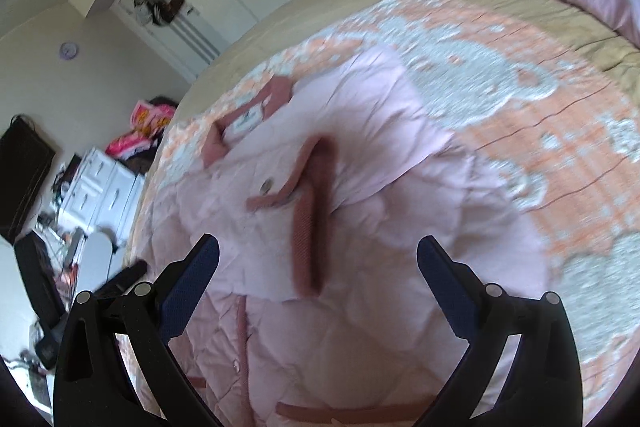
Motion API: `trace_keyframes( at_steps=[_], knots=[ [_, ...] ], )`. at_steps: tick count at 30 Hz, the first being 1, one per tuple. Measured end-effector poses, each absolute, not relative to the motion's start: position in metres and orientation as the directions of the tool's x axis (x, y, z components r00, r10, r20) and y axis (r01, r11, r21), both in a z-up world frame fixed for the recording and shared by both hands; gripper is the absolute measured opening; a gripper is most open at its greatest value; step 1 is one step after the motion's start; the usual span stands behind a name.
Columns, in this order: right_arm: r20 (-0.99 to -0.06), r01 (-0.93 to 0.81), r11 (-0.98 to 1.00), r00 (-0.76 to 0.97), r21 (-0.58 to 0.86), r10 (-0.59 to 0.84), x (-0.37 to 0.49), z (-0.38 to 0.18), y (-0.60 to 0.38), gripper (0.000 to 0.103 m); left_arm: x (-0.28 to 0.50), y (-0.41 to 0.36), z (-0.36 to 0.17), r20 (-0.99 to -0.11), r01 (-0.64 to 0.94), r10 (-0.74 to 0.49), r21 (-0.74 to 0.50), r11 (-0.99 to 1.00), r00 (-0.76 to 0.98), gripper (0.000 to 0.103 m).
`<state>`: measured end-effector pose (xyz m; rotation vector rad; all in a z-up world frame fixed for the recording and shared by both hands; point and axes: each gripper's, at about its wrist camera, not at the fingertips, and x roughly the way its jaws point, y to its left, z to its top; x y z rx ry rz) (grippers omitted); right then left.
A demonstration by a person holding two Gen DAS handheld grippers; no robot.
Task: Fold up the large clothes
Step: 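Grasp the folded sleeve's ribbed cuff with the right tool and reposition it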
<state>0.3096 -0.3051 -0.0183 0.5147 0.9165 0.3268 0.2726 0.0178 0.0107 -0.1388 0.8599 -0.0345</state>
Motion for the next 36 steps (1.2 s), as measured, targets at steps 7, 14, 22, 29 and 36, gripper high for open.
trace_keyframes(
  at_steps=[7, 14, 22, 29, 36],
  knots=[
    [-0.686, -0.07, 0.831, 0.529, 0.552, 0.5, 0.316, -0.039, -0.267, 0.099, 0.257, 0.085, 0.017, -0.729, -0.16, -0.02, -0.177, 0.971, 0.684, 0.094],
    [-0.67, -0.015, 0.783, 0.509, 0.621, 0.541, 0.329, -0.066, -0.259, 0.092, 0.245, 0.125, 0.007, -0.725, -0.229, -0.011, -0.232, 0.945, 0.689, 0.094],
    [-0.662, -0.142, 0.861, 0.583, 0.488, 0.471, 0.327, -0.042, -0.244, 0.022, 0.243, 0.142, -0.005, -0.724, -0.25, -0.032, -0.278, 0.927, 0.689, 0.094],
    [-0.532, -0.347, 0.872, 0.694, 0.344, 0.486, 0.343, 0.042, -0.229, 0.021, 0.253, 0.139, 0.0, -0.721, -0.239, -0.033, -0.273, 0.932, 0.693, 0.094],
    [-0.566, -0.337, 0.929, 0.741, 0.153, 0.362, 0.381, 0.047, -0.226, 0.02, 0.284, 0.129, 0.01, -0.73, -0.228, -0.021, -0.24, 0.944, 0.683, 0.094]
  ],
)
